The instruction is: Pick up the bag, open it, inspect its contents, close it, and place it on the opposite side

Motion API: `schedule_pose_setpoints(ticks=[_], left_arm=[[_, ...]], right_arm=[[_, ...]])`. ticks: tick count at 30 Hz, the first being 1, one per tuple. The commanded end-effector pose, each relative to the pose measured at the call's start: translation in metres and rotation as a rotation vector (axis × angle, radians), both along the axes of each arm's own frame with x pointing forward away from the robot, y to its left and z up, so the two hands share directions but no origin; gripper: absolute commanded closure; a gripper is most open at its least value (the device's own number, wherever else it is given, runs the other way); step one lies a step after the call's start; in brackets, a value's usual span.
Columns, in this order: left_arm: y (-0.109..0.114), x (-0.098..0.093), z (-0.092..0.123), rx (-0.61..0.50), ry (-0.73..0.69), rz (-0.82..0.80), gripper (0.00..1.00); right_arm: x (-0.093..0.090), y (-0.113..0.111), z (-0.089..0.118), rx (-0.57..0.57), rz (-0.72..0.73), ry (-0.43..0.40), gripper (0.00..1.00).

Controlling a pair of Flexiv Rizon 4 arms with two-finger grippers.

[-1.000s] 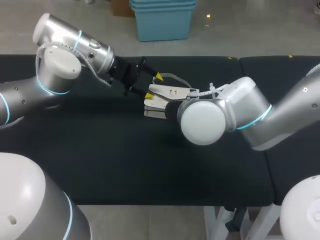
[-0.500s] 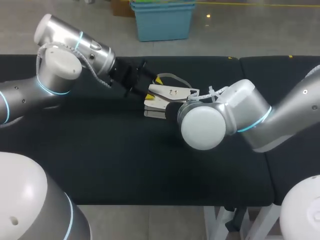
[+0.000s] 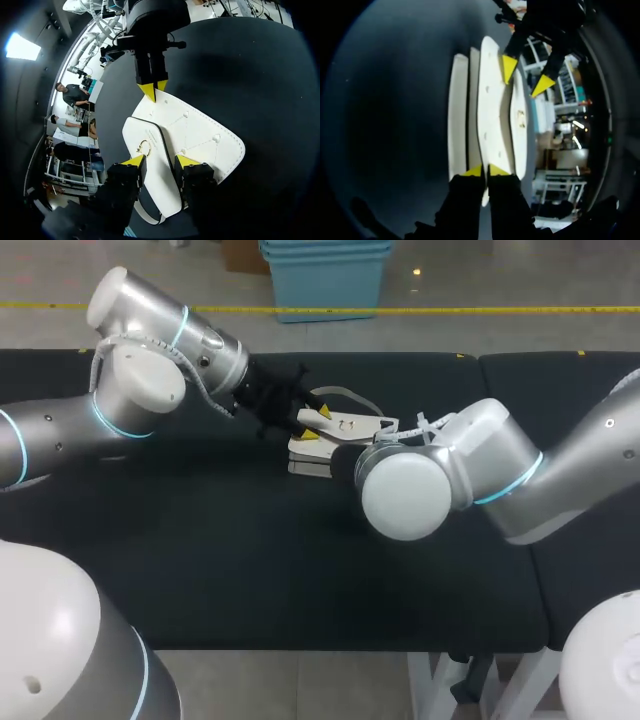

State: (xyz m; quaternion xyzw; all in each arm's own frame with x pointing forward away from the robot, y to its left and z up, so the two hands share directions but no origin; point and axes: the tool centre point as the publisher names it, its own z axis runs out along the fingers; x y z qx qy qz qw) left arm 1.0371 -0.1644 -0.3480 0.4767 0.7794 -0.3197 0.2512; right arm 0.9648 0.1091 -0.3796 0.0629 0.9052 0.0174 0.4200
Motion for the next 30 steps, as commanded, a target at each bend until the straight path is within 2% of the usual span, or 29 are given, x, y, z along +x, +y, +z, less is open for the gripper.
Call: schedule_pose_setpoints(ticks=[1, 2, 16, 25, 30], left_arm=[[-0.010, 0.002, -0.007, 0.008, -0.020, 0.051, 0.97], [-0.010, 0.005, -0.007, -0.003, -0.009, 0.066, 1.00], [0.000, 0.019, 0.011, -0.106, 0.170, 0.143, 1.00], [0.005, 0.028, 0.029, -0.087, 0.308, 0.217, 1.00], [0.005, 0.036, 0.032, -0.071, 0.393, 0.271, 1.00]], right_arm=[[-0.001, 0.000, -0.004, 0.000, -0.001, -0.007, 1.00], [-0.001, 0.000, -0.004, 0.000, -0.001, -0.007, 1.00], [-0.001, 0.000, -0.004, 0.000, -0.001, -0.007, 1.00], [-0.001, 0.000, -0.004, 0.000, -0.001, -0.007, 1.00], [-0.001, 0.000, -0.004, 0.000, -0.001, -0.007, 1.00]])
